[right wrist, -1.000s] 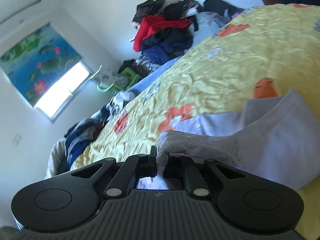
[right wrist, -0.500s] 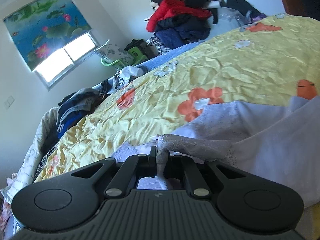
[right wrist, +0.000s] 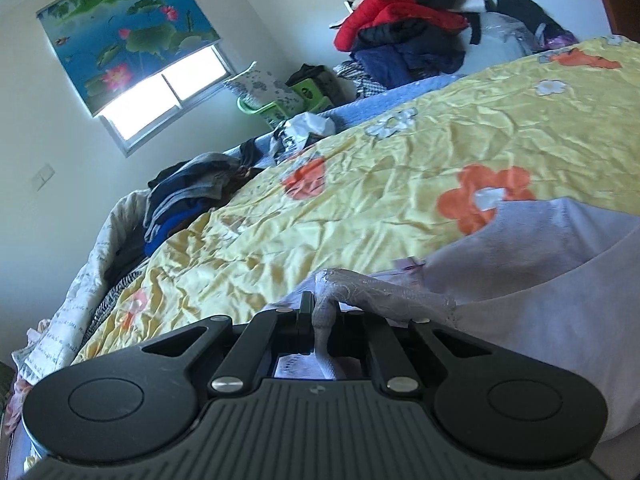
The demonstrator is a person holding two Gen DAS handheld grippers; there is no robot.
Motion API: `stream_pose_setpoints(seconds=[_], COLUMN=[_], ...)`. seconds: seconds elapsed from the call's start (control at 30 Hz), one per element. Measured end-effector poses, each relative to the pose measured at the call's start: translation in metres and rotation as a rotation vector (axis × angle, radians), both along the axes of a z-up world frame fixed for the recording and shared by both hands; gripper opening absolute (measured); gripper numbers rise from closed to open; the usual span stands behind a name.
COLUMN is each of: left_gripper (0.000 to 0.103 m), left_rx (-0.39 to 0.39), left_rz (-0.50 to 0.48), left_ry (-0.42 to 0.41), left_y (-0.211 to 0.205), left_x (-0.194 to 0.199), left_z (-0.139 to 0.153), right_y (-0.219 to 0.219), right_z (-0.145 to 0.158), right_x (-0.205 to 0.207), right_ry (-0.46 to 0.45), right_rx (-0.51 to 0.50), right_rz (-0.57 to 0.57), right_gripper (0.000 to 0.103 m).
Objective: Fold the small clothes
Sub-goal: 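Lift the sleeve with the right tool and fold it across the sweater body, then open the right tool to release the folded sleeve onto the body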
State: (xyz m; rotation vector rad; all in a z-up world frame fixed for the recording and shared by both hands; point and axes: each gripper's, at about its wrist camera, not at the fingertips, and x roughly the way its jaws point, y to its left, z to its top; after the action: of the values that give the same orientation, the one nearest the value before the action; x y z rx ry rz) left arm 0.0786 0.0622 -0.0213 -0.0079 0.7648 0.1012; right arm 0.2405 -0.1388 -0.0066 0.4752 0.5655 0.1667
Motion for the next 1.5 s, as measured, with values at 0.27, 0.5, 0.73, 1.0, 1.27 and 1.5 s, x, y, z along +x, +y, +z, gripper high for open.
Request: stream_pose_setpoints(seconds=[0.27, 0.5, 0.73, 1.0, 1.27, 1.5], left_gripper=[0.103, 0.103, 0.103, 0.103, 0.103, 0.103], left_rx=[-0.016, -0.018, -0.019, -0.026, -0.042, -0.024], left_rz=[0.043, 0.067, 0.087, 0.093, 0.108, 0.104], left_ry=[0.009, 0.012, 0.018, 0.023, 0.024, 0.027], left_y=[0.018, 0.027, 0.033, 0.037, 0.041, 0.039], left_x=[0.0, -0.002, -0.004, -0.007, -0.007, -0.009], left_z=[0.0, 0.0, -0.002, -0.002, -0.002, -0.001], right_y=[0.037, 0.062, 0.083, 0.092, 0.063, 0.106], right_z=[-0.004, -0.009, -0.012, -0.01, 0.006, 0.007], right_x=[0.011, 0.019, 0.022, 0.027, 0.015, 0.036], right_ry=[0.019, 0.051, 0.066, 0.107, 0.062, 0.077], right_rx=[-0.032, -0.072, -0.112, -0.027, 0.201, -0.014], right_rz=[0.072, 0.13, 0.186, 0.291, 0.298, 0.391], right_gripper=[0.013, 0.018, 0.026, 0.046, 0.051, 0.073])
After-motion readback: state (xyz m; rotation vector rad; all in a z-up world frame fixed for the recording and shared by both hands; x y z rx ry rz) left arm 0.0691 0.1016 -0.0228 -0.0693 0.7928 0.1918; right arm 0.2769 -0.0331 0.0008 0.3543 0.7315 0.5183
